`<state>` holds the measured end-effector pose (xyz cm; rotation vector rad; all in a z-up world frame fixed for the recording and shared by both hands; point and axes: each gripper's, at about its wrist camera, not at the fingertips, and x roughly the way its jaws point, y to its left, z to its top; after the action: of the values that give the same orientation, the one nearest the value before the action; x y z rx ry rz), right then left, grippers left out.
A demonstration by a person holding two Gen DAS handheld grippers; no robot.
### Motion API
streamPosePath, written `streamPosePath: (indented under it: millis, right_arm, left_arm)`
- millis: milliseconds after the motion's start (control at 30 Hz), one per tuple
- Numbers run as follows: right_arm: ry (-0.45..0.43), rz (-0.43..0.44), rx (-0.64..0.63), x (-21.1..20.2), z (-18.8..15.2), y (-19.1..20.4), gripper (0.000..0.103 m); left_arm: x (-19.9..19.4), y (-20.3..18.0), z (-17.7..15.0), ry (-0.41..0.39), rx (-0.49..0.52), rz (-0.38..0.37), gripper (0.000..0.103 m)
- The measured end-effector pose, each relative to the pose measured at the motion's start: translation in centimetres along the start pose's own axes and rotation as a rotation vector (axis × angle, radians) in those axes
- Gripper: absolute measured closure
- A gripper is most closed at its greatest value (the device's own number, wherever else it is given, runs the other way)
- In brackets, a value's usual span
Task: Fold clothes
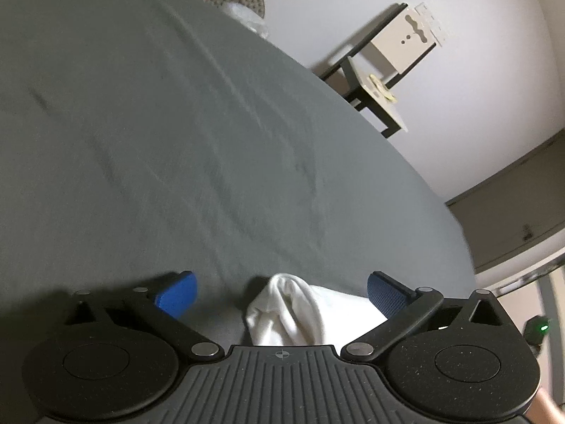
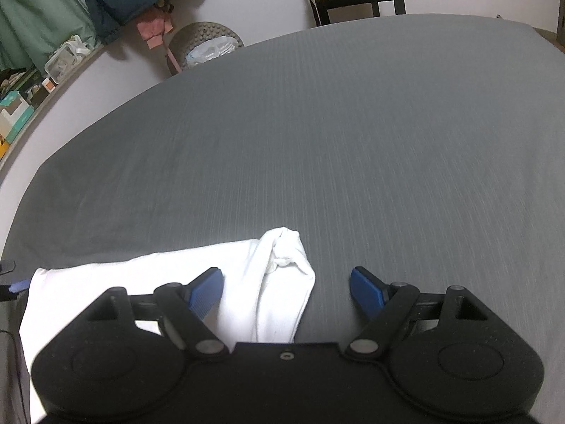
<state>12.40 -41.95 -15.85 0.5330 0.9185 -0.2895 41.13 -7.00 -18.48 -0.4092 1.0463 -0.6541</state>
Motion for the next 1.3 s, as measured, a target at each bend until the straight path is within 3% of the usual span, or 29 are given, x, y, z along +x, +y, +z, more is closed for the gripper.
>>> streamPosePath:
  millis: [167, 400, 533, 667, 733, 800, 900, 1100, 1200, 1267, 1300]
  right_arm:
    - [-0.007, -0.003, -0.014, -0.5, 0.4, 0.2, 0.024]
    - [-0.016, 0.001, -0.04, -0.2, 0.9, 0.4, 0.025]
    - [0.001, 0.034, -0.031, 0.5, 1.2, -0.4, 0.037]
    - [-0.001, 0.096, 0.01, 1.1, 1.3, -1.4, 0.04]
    - [0.012, 0.142, 0.011, 1.4, 1.5, -1.7, 0.052]
    - [0.026, 0.185, 0.019, 1.5, 1.7, -1.9, 0.057]
    - [0.062, 0.225, 0.006, 1.7, 1.8, -1.9, 0.057]
    - [0.035, 0.231, 0.042, 1.8, 1.5, -2.2, 0.054]
    - [0.021, 0.231, 0.056, 1.8, 1.4, -2.5, 0.064]
    - [0.012, 0.231, 0.066, 1.9, 1.4, -2.6, 0.073]
    - [0.01, 0.237, 0.081, 1.8, 1.3, -2.9, 0.078]
  left_arm:
    - [0.4, -0.5, 0.5, 0.029, -0.008, -0.095, 0.0]
    - [2.9, -1.7, 0.0, 0.104, 0.056, -0.026, 0.0]
    - [3.7, -1.6, 0.4, 0.13, 0.035, -0.053, 0.0]
    - [3.6, -1.9, 0.1, 0.165, 0.032, -0.062, 0.0]
    - [3.7, -2.3, -0.1, 0.186, 0.049, -0.065, 0.0]
    - [3.4, -2.3, -0.3, 0.183, 0.044, -0.092, 0.0]
    - [3.5, -2.2, -0.5, 0.187, 0.04, -0.099, 0.0]
    - [3.5, -3.1, -1.3, 0.173, 0.081, -0.056, 0.001]
    - [3.6, -4.0, -1.2, 0.182, 0.13, -0.017, 0.007]
    - [3.3, -4.1, -1.0, 0.166, 0.146, 0.028, 0.034]
    - [3.1, -3.9, -1.0, 0.152, 0.147, 0.058, 0.059]
